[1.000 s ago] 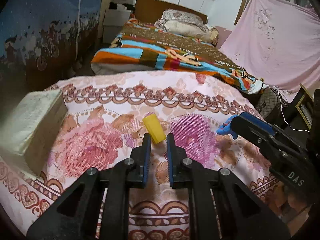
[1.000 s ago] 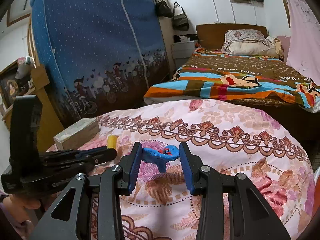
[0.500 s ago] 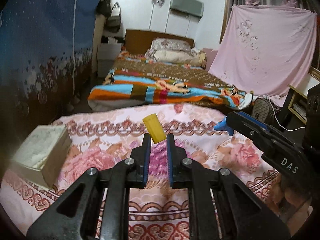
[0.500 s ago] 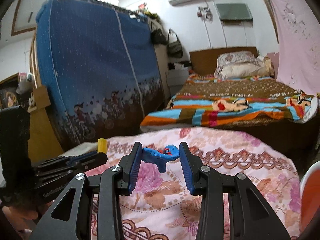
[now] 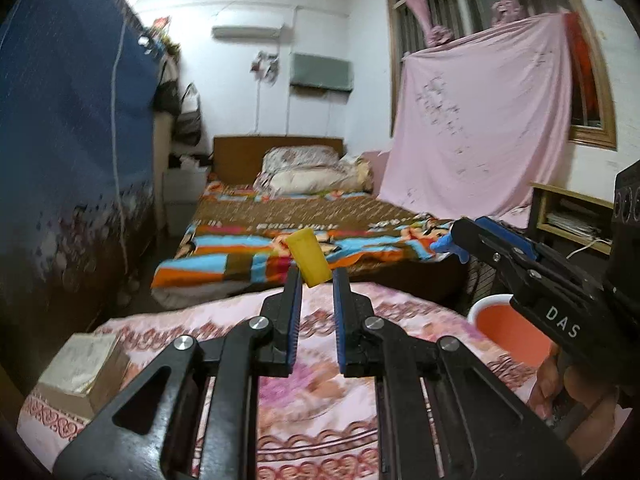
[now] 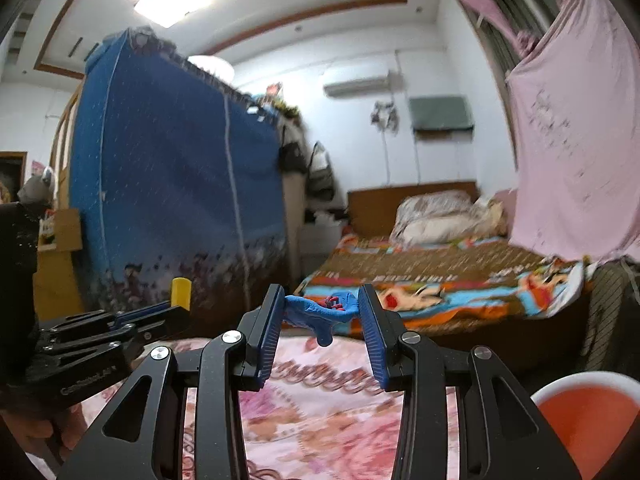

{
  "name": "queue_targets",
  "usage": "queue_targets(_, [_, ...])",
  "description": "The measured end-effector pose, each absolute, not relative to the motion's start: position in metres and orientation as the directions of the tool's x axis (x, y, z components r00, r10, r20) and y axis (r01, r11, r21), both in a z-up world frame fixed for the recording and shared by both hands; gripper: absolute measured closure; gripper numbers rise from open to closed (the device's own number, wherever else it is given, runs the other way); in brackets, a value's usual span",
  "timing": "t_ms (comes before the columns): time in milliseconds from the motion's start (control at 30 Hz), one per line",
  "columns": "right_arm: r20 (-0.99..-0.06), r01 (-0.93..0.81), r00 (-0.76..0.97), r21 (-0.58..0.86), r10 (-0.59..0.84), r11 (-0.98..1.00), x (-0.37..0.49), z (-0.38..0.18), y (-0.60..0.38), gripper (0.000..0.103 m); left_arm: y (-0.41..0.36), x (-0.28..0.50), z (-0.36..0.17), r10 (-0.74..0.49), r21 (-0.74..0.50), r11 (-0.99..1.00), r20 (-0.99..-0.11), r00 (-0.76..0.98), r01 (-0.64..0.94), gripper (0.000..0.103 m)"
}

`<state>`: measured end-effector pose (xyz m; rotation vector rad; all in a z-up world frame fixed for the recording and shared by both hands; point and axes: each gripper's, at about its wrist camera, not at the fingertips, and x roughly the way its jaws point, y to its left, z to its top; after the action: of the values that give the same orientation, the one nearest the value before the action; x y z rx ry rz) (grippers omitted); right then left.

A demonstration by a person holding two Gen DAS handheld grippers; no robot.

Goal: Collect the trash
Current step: 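Grasp the yellow cylinder with the left gripper while the right gripper lifts the blue item, then carry both items over the bucket and open both grippers to drop them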

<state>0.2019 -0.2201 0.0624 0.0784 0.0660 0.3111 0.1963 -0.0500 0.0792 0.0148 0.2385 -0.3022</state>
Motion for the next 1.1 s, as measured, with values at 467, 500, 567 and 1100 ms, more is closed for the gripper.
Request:
queue_targets(467, [0.098, -0.119, 0.989, 0.110, 0.109, 0.987, 0.159, 0.084, -0.288, 0.067, -0.114, 0.165, 0.105, -0.429, 0.097, 0.892, -0.126, 0.894, 0.442, 0.103])
queue_targets(500, [0.099, -0.111, 0.990, 0.115, 0.099, 0.987, 0.157, 0.084, -0.292, 0.067, -0.120, 0.164, 0.106, -0.441, 0.101, 0.886, -0.125, 0.889, 0.453, 0.103])
queue_targets(567, [0.102, -0.087, 0.992, 0.132, 0.074, 0.987, 0.154, 0.084, -0.304, 0.067, -0.128, 0.163, 0.106, -0.460, 0.106, 0.875, -0.126, 0.879, 0.473, 0.103])
queue_targets(1100, [0.022, 0.090, 0.995, 0.232, -0.098, 0.969, 0.145, 0.070, -0.376, 0.067, -0.203, 0.156, 0.092, -0.598, 0.121, 0.774, -0.184, 0.780, 0.622, 0.103])
